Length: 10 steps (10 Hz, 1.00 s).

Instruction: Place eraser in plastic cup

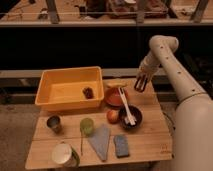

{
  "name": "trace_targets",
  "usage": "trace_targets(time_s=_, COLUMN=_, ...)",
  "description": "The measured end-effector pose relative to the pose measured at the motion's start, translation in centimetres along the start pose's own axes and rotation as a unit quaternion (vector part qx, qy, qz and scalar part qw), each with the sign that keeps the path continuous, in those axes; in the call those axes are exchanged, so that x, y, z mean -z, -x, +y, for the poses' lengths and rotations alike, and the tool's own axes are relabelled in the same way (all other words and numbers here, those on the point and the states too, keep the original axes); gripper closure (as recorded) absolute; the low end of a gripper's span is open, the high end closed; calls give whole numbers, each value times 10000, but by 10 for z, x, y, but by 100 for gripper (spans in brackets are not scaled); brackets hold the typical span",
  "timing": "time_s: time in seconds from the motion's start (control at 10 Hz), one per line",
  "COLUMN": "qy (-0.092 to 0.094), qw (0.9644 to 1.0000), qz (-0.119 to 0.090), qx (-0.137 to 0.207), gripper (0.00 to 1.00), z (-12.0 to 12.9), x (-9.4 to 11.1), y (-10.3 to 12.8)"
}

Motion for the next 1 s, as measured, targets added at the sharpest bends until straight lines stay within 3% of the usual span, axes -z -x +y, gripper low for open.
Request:
trace_targets(time_s=0.2, qy=-171, qw=9986, qz=-33, qx=496, gripper=81, z=-28, x=14, y=19)
trace_targets(time_s=0.4, qy=-383, qw=9928, qz=-127, qx=1128, gripper=81, z=-52, x=32, y=46)
trace_targets(time_s=0.6, qy=-522, qw=9848, qz=-405, qx=1605, gripper=81, z=-75, x=29, y=73)
trace_targets(time_s=0.8, qy=-677, qw=9702, qz=-807, qx=2180, gripper=81, z=-99, x=19, y=110)
trace_targets(time_s=0.9, qy=-739, qw=9608, qz=-965, qx=2493, gripper=81, z=-108, x=16, y=128)
trace_targets(time_s=1.0, qy=-810, qw=9465, qz=-1096, qx=2924, gripper=81, z=-115, x=15, y=147)
